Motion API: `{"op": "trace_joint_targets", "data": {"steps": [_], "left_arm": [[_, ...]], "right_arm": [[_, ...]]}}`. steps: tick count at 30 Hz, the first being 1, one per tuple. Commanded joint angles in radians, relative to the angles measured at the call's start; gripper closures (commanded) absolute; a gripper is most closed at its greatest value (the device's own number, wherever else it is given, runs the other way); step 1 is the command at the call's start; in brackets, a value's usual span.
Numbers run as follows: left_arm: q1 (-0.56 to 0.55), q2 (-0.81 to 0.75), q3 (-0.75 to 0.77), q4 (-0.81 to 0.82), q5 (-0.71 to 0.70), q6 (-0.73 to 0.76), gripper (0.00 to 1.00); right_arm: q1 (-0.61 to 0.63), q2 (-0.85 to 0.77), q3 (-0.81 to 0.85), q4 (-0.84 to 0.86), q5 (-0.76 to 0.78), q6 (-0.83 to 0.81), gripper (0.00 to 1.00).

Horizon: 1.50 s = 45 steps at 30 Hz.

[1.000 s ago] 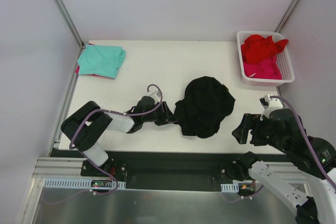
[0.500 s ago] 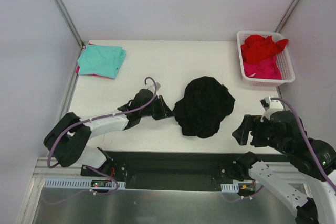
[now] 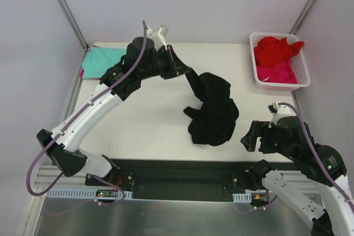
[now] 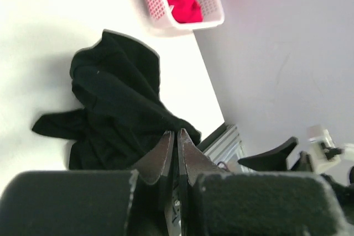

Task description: Fold and stack the t-shirts

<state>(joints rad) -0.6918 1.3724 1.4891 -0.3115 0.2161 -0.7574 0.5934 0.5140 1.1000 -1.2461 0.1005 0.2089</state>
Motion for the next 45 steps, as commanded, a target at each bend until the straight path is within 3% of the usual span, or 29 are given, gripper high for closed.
{"op": "trace_joint_targets", "data": {"steps": [1, 8, 12, 23, 29, 37, 45], "left_arm": [[0.009, 0.075, 0.317, -0.271, -0.064, 0.064, 1.00], [0.000, 0.111, 0.737, -0.348, -0.138, 0.237, 1.00], [0.000, 0.093, 0.838, -0.321, -0.129, 0.297, 1.00], [-0.002, -0.058, 0.912, -0.150, 0.045, 0.198, 1.00], [-0.002, -0.174, 0.763, -0.034, 0.138, 0.127, 1.00], [-0.002, -0.205, 0.711, 0.103, 0.282, -0.036, 1.00], [0.000, -0.182, 0.677, 0.069, 0.166, 0.064, 1.00]], "right_arm": [[0.003, -0.020, -0.020, 0.053, 0.005, 0.015, 0.16], [0.005, -0.100, -0.147, 0.109, 0.013, -0.017, 0.16], [0.005, -0.141, -0.144, 0.137, 0.024, -0.040, 0.16], [0.005, -0.057, -0.210, 0.325, -0.090, -0.065, 0.16], [0.008, 0.010, -0.243, 0.412, -0.165, -0.054, 0.16], [0.023, 0.041, -0.275, 0.430, -0.166, -0.055, 0.16], [0.045, 0.040, -0.299, 0.424, -0.142, -0.045, 0.16]]}}
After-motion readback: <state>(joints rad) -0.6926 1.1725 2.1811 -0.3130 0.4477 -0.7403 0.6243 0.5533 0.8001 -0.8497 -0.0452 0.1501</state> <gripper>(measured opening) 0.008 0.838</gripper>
